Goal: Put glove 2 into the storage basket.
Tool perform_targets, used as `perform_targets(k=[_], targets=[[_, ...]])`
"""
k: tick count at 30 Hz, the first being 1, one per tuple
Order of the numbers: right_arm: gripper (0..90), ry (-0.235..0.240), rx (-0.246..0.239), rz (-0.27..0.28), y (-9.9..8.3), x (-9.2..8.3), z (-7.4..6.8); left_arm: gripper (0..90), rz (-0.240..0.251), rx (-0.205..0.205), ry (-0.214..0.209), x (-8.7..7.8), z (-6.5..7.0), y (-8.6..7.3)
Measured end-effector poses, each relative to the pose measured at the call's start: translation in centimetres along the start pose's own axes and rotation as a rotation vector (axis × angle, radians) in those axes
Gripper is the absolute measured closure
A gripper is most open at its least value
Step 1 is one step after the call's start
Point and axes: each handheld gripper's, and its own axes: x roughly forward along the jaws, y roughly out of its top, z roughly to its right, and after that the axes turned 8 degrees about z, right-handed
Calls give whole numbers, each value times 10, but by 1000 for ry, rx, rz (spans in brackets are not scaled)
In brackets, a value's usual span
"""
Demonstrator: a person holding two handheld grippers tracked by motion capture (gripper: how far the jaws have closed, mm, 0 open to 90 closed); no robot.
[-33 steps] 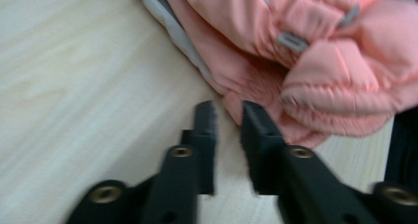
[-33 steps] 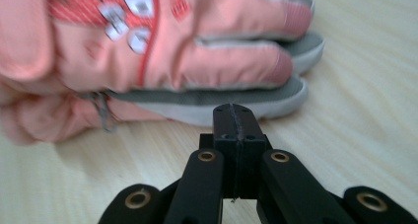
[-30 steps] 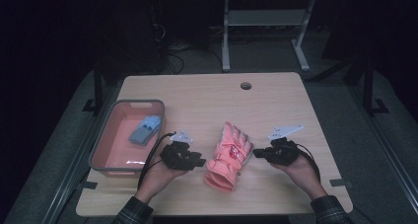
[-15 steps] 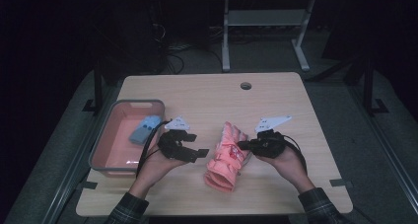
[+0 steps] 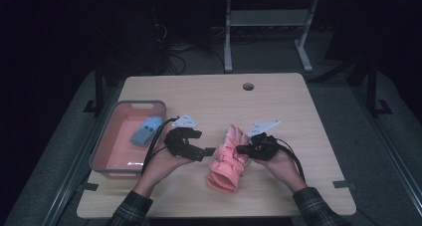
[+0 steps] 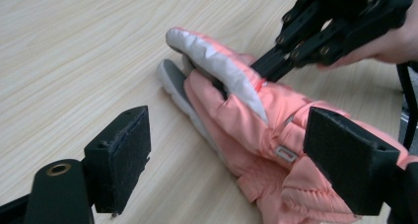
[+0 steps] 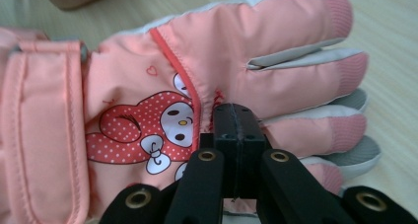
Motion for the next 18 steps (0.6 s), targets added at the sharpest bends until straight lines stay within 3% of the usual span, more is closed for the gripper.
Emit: perform_targets(k=[8, 13, 18], targets=[[900, -5, -7, -39, -3, 7, -2, 147, -35, 17, -18, 26, 4, 9], [900, -13, -31, -54, -3, 14, -4, 142, -51, 20, -8, 46, 2, 12], [900, -12, -32, -47, -5, 15, -4, 136, -106, 13, -6, 64, -3, 6]])
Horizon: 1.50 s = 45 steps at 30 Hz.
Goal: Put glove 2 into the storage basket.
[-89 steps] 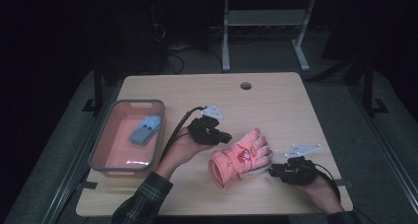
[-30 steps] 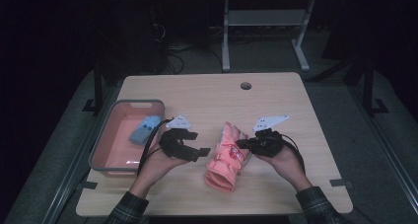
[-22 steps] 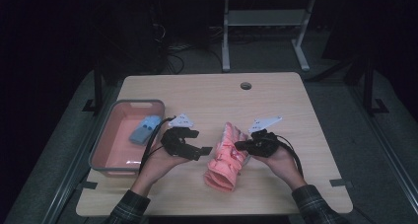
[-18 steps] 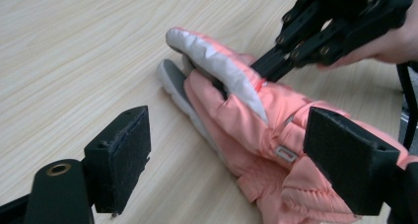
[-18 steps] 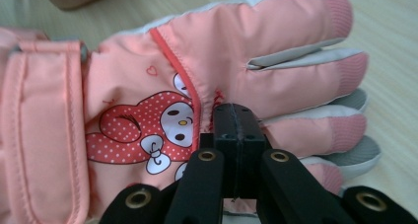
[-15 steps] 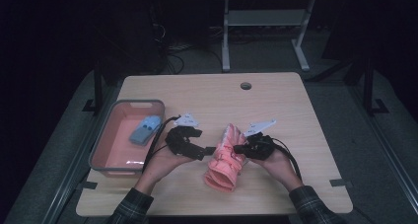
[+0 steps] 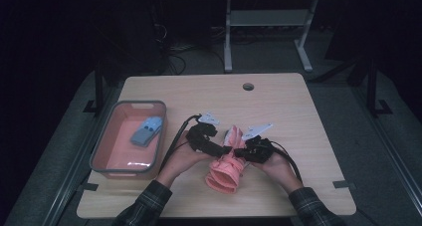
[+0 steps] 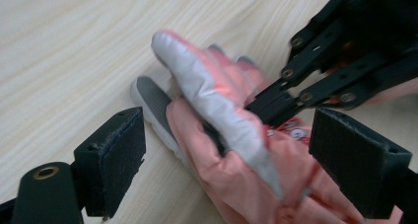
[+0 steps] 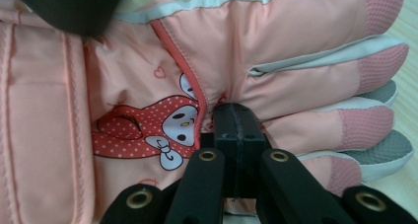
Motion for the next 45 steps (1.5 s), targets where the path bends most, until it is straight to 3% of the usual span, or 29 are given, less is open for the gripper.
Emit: perform_targets(k=[3, 8, 11, 15, 16, 20, 33, 36, 45], targets=[[900, 6, 9, 6, -2, 0, 1, 136, -14, -39, -18, 9, -3, -7], [900, 1, -5, 11, -3, 2, 0, 132, -44, -49, -38, 17, -8, -15], [900, -2, -7, 11, -4, 2, 0, 125, -52, -106, -72, 24, -11, -21], [900, 1, -9, 12, -5, 2, 0, 123, -48, -136, -111, 28, -16, -26], [900, 2, -10, 12, -5, 2, 0, 124, -50, -174, -136, 31, -19, -29], [900, -2, -15, 12, -5, 2, 0, 123, -57, -225, -179, 38, -23, -33], [900, -9, -17, 13, -6, 2, -2, 124, -77, -267, -225, 44, -25, -32], [900, -7, -16, 13, -6, 2, -2, 133, -85, -245, -218, 44, -23, -32], [900, -4, -10, 14, -6, 1, -1, 362, -102, -274, -259, 41, -26, -35]])
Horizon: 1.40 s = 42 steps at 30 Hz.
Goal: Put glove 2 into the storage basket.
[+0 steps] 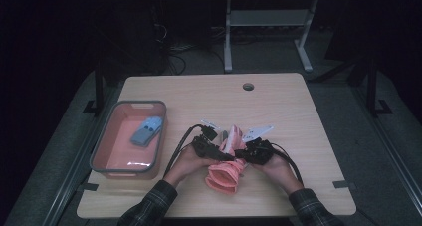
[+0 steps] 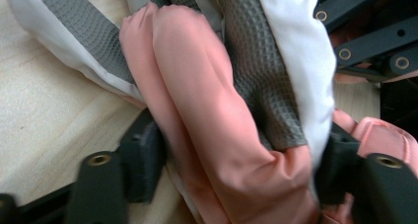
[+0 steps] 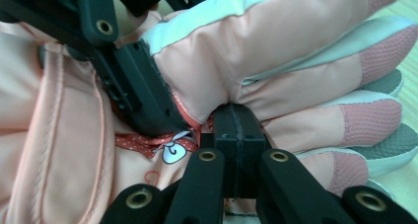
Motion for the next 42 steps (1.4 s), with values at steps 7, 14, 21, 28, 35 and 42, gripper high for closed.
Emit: perform_targets(k=[7, 14, 21, 28, 35, 42], targets=[[887, 24, 21, 36, -1, -6, 5, 556, 1, 9, -13, -4, -3, -1], [553, 25, 70, 113, -3, -31, 9, 598, 11, 28, -12, -7, 2, 2], [304, -148, 113, 134, -29, -60, 24, 601, 26, 28, -25, -12, 9, 6], [139, -250, 140, 64, -54, -60, 30, 604, 51, 52, -23, -22, 17, 12], [92, -299, 133, 23, -67, -51, 32, 605, 75, 71, -6, -36, 21, 15], [75, -293, 136, 33, -67, -50, 34, 604, 94, 85, 18, -53, 25, 20]])
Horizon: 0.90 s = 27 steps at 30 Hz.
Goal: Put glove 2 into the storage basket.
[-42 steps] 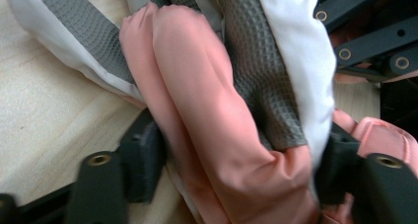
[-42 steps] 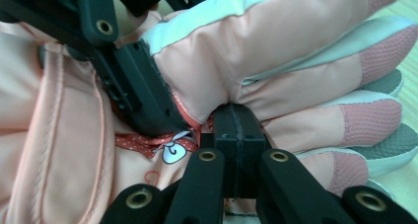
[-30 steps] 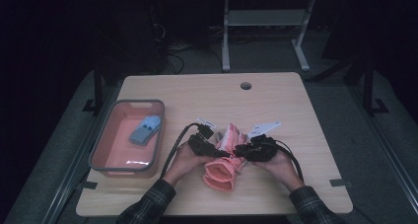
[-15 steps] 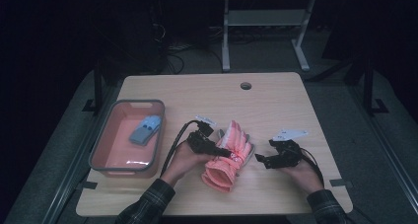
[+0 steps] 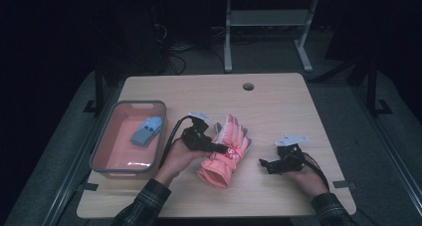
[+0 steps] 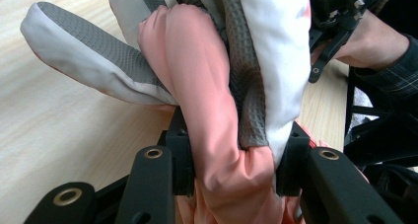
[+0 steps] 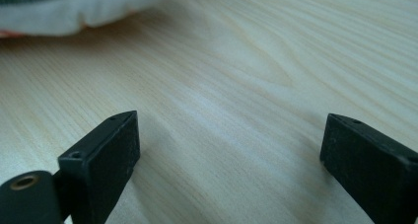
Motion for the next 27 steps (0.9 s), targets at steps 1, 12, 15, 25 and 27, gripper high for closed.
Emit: perform_targets(k=[1, 12, 15, 25, 27], targets=[[76, 1, 0, 1, 0, 0, 0, 604, 1, 0, 4, -3, 1, 1], [74, 6, -2, 0, 0, 0, 1, 601, 45, 10, 54, -46, 4, 20], [74, 5, -2, 0, 0, 0, 1, 601, 59, 10, 70, -61, 4, 25], [74, 5, -3, 1, 0, 0, 1, 600, 93, 7, 130, -113, 0, 36], [74, 6, -3, 0, 0, 0, 1, 600, 105, 4, 142, -124, -2, 38]])
